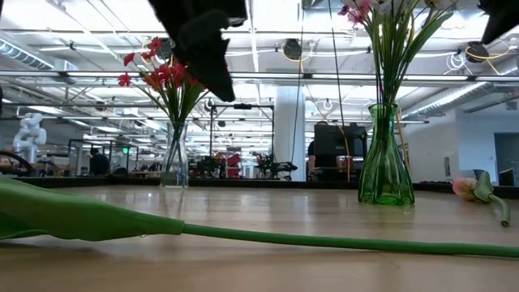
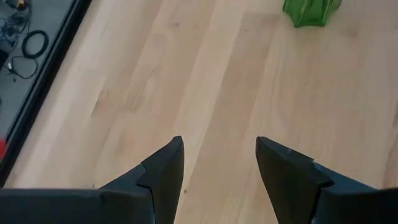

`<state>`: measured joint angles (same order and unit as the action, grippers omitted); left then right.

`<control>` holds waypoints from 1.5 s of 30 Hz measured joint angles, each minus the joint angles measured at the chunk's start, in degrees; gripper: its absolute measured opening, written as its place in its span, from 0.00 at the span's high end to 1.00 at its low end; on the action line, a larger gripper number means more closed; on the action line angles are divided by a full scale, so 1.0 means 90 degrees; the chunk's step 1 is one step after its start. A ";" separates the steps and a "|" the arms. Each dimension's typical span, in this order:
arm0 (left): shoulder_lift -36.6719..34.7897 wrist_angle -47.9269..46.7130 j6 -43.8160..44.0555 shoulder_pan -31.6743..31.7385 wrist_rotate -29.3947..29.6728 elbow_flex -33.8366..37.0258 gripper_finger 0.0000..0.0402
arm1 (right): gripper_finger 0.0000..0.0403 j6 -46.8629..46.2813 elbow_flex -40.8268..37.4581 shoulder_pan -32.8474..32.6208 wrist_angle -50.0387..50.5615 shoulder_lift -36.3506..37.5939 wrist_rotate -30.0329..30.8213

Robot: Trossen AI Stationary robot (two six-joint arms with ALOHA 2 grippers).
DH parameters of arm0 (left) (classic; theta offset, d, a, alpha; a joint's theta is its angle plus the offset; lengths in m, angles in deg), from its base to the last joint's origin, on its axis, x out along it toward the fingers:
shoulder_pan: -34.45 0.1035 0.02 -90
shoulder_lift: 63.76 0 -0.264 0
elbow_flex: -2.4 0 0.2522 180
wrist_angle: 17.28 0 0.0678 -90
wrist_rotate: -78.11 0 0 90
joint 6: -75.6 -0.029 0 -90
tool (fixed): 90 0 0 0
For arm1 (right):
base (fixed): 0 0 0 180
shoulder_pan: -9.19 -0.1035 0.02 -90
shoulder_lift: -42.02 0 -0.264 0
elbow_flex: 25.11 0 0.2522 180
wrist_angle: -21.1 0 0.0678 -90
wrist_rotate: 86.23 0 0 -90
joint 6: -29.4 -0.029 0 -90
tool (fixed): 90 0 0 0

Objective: Sort flowers into vase by color
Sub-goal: Put the pink flower into the green vase

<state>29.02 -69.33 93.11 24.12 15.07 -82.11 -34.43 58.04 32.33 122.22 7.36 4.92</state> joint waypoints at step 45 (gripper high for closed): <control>-0.1162 0.0868 0.1974 -0.0075 -0.0545 0.0958 0.49 | 1.00 -0.5020 0.0687 -0.7004 -0.1017 -0.3277 0.0401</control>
<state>18.56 -61.52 110.87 23.45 10.16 -73.49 -79.60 64.22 -30.71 113.07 -22.14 8.53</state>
